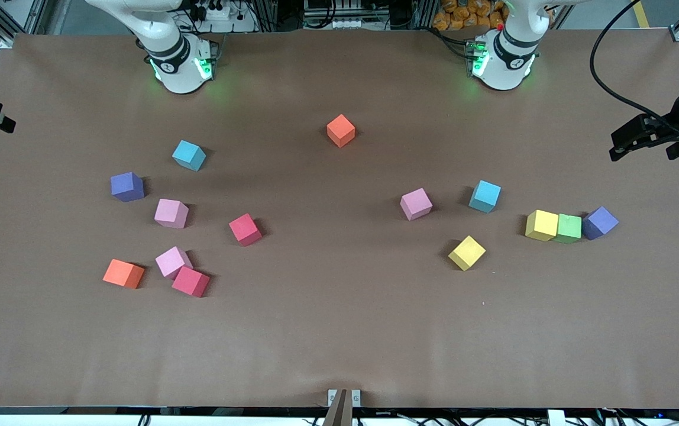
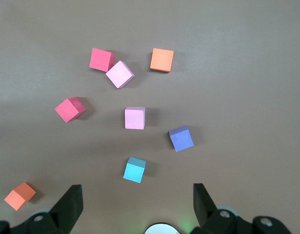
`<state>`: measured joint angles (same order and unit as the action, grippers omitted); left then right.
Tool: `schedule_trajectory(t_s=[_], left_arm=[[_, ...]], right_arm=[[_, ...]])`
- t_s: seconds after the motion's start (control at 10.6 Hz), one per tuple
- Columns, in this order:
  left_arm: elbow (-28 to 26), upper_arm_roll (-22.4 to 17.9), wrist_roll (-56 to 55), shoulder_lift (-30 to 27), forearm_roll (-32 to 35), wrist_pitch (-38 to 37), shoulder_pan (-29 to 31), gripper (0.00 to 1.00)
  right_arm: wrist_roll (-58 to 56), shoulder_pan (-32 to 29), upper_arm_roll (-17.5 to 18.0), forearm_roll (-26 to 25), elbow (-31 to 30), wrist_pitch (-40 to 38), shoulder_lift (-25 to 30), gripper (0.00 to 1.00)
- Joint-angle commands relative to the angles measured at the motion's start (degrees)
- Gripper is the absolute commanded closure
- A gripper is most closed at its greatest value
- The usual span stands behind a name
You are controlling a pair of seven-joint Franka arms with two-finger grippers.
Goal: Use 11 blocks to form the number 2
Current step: 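Reach the left gripper to the orange block while the right gripper reaches pink blocks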
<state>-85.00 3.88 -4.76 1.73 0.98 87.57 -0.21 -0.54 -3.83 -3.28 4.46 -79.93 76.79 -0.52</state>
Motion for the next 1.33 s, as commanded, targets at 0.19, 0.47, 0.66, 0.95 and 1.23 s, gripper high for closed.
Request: schedule_trajectory(t_s=[0.19, 0.47, 0.66, 0.95, 1.23], left_arm=[[0.5, 0.6, -0.6, -0.4, 0.3, -1.3, 0.0, 0.0], [-0.6, 4.2, -1.1, 0.6, -2.5, -0.4, -0.4, 0.0], [-3.6, 7.6, -2.4, 0.8, -4.4, 1.7, -2.0, 0.0], [-10.4, 14.4, -14.1, 1.1, -5.5, 7.3, -4.7, 0.0], [-15.7, 21.2, -28.7, 3.1, -5.5, 13.1, -7.3, 0.0]], right_arm=[[0.0, -1.1, 0.6, 1.0, 1.8, -0.6, -0.9, 0.0], [0.0, -1.1, 0.6, 1.0, 1.8, -0.6, -0.9, 0.0], [0.0, -1.2, 0.6, 1.0, 1.8, -0.6, -0.9, 0.0], [0.0, -1.1, 0.6, 1.2, 1.8, -0.6, -0.9, 0.0], [0.6, 2.8, 0.9, 1.7, 1.6, -0.6, -5.3, 0.0]])
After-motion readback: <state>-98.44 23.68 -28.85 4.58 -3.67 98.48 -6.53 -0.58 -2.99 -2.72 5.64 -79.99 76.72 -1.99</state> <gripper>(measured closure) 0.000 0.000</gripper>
